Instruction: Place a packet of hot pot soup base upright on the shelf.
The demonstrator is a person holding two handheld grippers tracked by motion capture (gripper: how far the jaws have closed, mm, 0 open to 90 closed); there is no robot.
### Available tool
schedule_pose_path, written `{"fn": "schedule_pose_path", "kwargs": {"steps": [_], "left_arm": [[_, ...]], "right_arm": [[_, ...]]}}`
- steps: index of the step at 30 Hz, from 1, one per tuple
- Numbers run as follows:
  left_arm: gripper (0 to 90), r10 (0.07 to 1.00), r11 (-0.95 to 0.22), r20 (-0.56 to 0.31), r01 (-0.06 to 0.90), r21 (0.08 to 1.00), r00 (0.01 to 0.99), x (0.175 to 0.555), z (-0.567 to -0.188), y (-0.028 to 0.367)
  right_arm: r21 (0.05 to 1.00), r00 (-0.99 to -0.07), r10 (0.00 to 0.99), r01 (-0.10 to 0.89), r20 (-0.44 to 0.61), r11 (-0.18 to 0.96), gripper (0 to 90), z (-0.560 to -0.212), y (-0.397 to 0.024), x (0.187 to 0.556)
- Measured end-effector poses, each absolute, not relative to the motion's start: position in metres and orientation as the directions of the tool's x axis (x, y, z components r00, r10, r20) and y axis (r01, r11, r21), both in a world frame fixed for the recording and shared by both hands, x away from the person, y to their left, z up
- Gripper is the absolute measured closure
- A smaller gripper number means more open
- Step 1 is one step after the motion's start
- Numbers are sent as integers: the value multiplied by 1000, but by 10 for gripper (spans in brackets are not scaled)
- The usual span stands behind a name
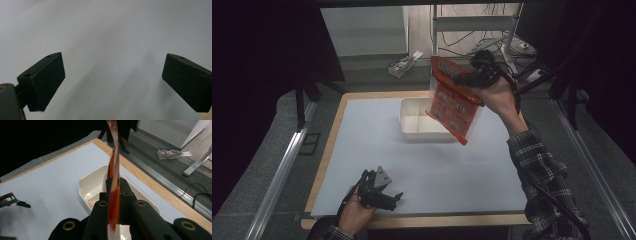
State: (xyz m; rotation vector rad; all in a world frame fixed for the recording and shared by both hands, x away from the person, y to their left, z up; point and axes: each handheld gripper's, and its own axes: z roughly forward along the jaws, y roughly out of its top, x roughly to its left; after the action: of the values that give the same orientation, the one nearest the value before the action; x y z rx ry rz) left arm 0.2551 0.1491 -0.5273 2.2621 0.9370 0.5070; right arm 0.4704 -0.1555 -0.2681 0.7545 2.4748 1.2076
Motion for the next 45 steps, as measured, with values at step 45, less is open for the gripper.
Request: {"fn": "schedule_pose_path", "kwargs": {"steps": [45], "left_arm": [[44,737,-517,54,510,687,674,256,-525,151]], "right_arm": [[759,-809,587,362,-32,541,877,-339,-115,557]]}}
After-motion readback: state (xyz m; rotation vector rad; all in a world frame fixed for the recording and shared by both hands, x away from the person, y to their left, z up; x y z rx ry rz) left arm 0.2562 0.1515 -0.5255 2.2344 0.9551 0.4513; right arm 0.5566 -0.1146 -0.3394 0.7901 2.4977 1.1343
